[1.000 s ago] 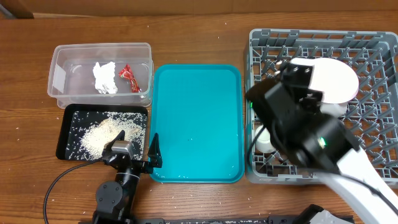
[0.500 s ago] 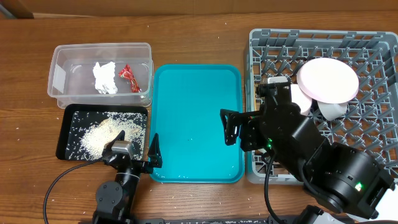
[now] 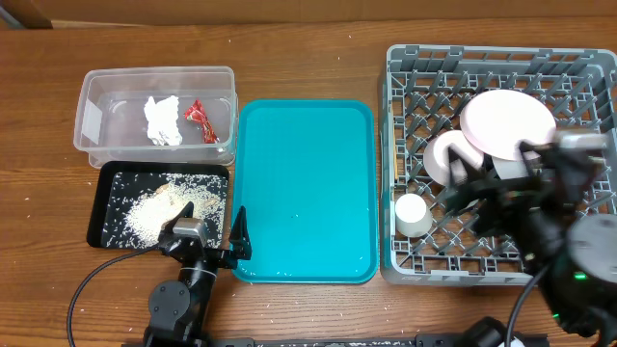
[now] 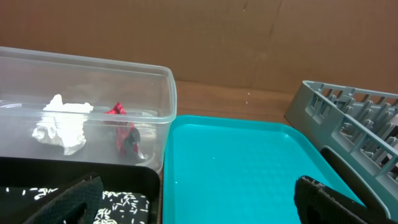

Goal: Sort waste into correct bins and load items into the dishwasher

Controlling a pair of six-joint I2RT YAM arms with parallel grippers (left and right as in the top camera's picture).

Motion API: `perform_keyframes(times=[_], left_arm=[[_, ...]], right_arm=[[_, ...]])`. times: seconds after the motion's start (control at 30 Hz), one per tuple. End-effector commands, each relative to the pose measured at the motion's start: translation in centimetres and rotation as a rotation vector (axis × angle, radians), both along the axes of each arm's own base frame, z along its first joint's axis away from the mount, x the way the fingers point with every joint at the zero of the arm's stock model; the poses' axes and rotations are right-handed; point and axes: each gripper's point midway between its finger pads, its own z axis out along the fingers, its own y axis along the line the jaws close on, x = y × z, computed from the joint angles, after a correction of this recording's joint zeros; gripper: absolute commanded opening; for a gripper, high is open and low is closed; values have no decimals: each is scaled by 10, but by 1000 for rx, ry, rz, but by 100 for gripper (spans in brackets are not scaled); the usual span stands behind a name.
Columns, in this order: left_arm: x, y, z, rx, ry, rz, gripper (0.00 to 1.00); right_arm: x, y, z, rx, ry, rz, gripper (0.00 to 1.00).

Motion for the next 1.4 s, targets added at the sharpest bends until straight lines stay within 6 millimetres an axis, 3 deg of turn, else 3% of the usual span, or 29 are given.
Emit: perform_keyframes(times=[0.0, 0.13, 0.4, 0.73, 1.1, 1.37], left_arm=[[0, 1, 1, -6, -7, 2, 100], [0, 1, 1, -6, -7, 2, 100], [0, 1, 1, -6, -7, 2, 100], [0, 1, 1, -6, -7, 2, 100], [0, 1, 1, -6, -7, 2, 100], [0, 1, 1, -6, -7, 2, 100]], right_arm=[[10, -14, -21, -22, -1, -11, 100], [15, -18, -46, -32, -57, 57, 100], [11, -40, -128, -5, -112, -5, 100], [6, -49, -181, 1, -286, -44, 100], [19, -50, -217, 5, -394, -52, 100], [20, -56, -224, 1, -367, -83, 100]])
